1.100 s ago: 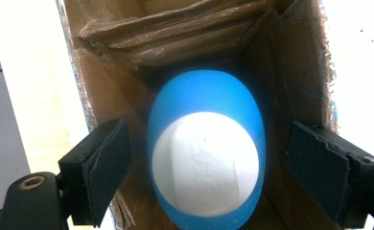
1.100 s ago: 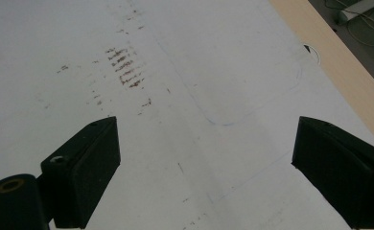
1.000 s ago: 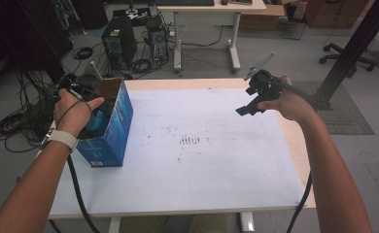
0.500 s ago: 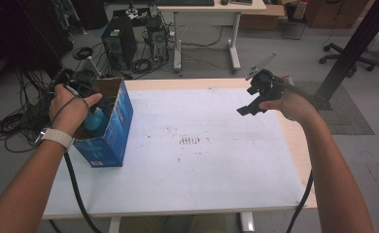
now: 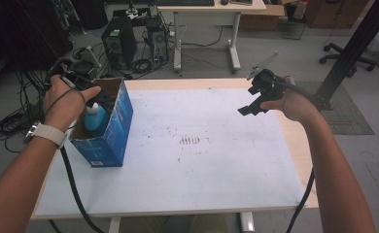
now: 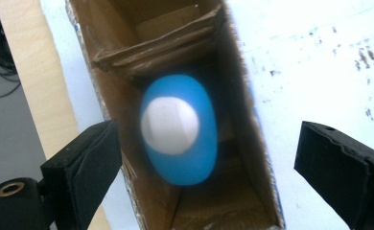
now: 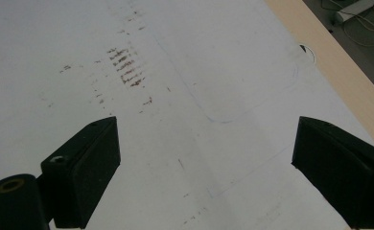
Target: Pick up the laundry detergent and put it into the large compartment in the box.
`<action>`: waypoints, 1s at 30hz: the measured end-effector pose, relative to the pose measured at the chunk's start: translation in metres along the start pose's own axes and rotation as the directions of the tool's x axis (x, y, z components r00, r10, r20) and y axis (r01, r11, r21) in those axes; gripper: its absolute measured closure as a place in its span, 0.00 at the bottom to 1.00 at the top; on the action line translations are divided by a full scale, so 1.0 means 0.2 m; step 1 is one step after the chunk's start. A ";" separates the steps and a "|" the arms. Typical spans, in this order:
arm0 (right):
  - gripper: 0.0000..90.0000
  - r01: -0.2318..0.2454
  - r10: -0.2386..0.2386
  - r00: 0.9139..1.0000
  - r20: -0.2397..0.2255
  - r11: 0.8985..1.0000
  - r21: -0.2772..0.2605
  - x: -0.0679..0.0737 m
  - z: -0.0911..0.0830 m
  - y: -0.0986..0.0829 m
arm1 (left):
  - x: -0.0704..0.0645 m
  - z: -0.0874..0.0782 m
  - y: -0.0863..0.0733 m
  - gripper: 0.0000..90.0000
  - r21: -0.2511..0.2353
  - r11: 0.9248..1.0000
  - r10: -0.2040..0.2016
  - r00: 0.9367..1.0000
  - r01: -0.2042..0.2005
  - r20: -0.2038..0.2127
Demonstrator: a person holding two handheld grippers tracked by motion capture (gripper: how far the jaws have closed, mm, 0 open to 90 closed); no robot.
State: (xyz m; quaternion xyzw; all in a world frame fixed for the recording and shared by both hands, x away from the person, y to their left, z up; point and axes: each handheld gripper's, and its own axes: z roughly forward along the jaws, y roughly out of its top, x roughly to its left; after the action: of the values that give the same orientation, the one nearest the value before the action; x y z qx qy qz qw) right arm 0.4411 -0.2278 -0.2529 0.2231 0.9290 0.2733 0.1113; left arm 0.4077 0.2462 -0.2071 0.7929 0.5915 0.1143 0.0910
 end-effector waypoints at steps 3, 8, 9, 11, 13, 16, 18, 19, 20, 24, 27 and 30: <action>0.11 0.001 -0.001 1.000 0.001 1.000 0.000 0.00 -0.01 0.00 | -0.02 -0.03 0.00 0.10 -0.005 1.000 0.016 1.000 -0.016 0.018; 0.11 0.000 0.000 1.000 0.003 1.000 0.003 0.00 -0.02 0.01 | -0.04 -0.07 0.01 0.11 -0.013 0.999 0.046 0.998 -0.046 0.031; 0.11 -0.001 0.001 1.000 0.004 1.000 0.003 0.00 -0.02 0.01 | -0.05 -0.08 0.01 0.11 -0.020 0.998 0.052 0.998 -0.052 0.031; 0.10 -0.004 0.004 1.000 0.005 1.000 0.003 0.01 -0.03 0.01 | -0.06 -0.10 0.01 0.11 -0.025 0.998 0.064 0.997 -0.064 0.034; 0.10 -0.004 0.004 1.000 0.004 1.000 0.006 0.01 -0.03 0.01 | -0.06 -0.12 0.01 0.11 -0.027 0.996 0.081 0.996 -0.080 0.042; 0.10 -0.006 0.006 1.000 0.005 1.000 0.006 0.01 -0.03 0.01 | -0.07 -0.15 0.01 0.11 -0.032 0.994 0.102 0.993 -0.100 0.052; 0.10 -0.003 0.003 1.000 0.004 1.000 0.008 0.01 -0.03 0.01 | -0.08 -0.17 0.01 0.11 -0.039 0.993 0.113 0.992 -0.111 0.061; 0.10 -0.004 0.004 1.000 0.004 1.000 0.008 0.01 -0.03 0.01 | -0.09 -0.18 0.01 0.11 -0.045 0.992 0.122 0.991 -0.119 0.063; 0.10 -0.003 0.003 1.000 0.004 1.000 0.009 0.01 -0.03 0.02 | -0.09 -0.19 0.01 0.11 -0.048 0.990 0.132 0.989 -0.129 0.068; 0.10 -0.002 0.002 1.000 0.002 1.000 0.012 0.01 -0.03 0.02 | -0.11 -0.22 0.02 0.11 -0.046 0.986 0.166 0.983 -0.163 0.078; 0.10 -0.002 0.002 1.000 0.001 1.000 0.010 0.01 -0.04 0.03 | -0.14 -0.23 0.02 0.11 -0.046 0.981 0.192 0.978 -0.189 0.087; 0.10 -0.003 0.003 1.000 -0.002 1.000 0.015 0.01 -0.04 0.03 | -0.16 -0.23 0.03 0.11 -0.052 0.971 0.236 0.967 -0.232 0.094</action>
State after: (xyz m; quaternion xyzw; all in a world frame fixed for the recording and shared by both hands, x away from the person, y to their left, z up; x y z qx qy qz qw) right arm 0.4382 -0.2259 -0.2443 0.2249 0.9309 0.2668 0.1084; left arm 0.3904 0.2136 -0.1644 0.8598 0.4862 0.0964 0.1224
